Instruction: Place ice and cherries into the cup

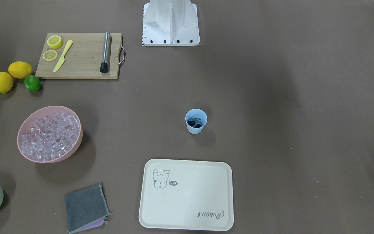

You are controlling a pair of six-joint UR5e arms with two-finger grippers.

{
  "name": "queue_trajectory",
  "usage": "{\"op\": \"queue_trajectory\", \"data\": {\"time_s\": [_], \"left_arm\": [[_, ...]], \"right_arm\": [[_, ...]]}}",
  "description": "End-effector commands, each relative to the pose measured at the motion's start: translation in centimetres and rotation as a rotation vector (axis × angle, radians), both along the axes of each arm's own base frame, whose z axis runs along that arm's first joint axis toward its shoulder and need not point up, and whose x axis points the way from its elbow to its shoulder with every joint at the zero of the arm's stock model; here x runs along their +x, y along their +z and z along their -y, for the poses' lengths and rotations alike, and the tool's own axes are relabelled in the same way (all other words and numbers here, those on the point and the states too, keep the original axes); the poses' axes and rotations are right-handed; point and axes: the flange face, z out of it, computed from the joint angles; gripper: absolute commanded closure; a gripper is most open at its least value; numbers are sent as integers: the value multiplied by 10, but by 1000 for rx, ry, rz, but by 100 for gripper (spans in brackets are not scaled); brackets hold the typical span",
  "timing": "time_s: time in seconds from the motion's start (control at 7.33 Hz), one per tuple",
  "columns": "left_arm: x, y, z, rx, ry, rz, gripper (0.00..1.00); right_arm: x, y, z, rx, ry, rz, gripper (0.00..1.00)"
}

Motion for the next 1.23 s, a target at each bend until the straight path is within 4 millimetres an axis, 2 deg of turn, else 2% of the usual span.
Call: {"op": "queue_trajectory", "data": {"time_s": [0.0,0.14,0.27,0.55,0.82,1.09], "left_arm": [[-40,42,-64,-3,-33,13,2],[-41,55,-104,-33,-41,18,2],[-39,58,-123,-44,-40,28,2],[-40,59,-121,-57,-52,35,2],[-43,50,-120,-44,-71,77,2],[-44,45,-119,-27,-75,77,2]], "right_arm": [[-1,0,-2,1,-1,1,0],[-1,3,-2,-5,-2,2,0],[-1,-2,-1,4,0,2,0],[-14,4,4,-11,-24,22,0],[-14,6,4,-11,-26,28,0],[-13,-1,4,6,-24,25,0]]}}
